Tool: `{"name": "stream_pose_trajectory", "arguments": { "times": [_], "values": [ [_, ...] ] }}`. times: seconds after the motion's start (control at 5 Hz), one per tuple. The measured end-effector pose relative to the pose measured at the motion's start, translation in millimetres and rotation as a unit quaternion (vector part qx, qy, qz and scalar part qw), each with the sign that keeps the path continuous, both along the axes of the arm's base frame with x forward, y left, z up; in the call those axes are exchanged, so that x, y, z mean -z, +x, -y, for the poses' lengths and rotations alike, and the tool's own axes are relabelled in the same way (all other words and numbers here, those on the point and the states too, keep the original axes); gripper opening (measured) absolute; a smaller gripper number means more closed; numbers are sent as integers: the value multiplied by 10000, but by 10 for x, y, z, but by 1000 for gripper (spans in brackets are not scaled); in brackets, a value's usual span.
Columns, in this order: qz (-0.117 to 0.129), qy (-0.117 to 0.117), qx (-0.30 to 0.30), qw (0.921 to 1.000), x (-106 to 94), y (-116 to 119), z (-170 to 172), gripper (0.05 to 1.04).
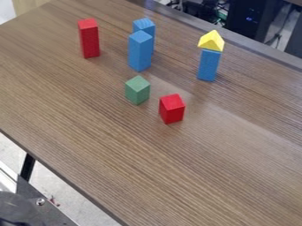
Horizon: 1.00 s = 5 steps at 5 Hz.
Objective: Put the blue block on the right side
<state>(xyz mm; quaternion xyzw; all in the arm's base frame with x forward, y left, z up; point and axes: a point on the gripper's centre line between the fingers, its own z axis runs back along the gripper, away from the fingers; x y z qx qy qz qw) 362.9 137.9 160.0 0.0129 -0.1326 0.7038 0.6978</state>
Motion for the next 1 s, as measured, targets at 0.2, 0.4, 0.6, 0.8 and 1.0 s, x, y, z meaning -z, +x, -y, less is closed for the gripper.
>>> {"name": "stream_pose_trajectory", "arguments": {
  "times": [0.2,0.4,0.6,0.8,1.0],
  "values": [
    [-208,-81,-2,9998,156,-15,9,999],
    [-153,-128,587,9981,205,38,13,999],
    [-260,-56,685,9973,221,6,-15,999],
    [-227,-193,779,9965,264,-10,-27,999],
    [-193,-244,975,9948,326,27,-35,999]
  ]
}}
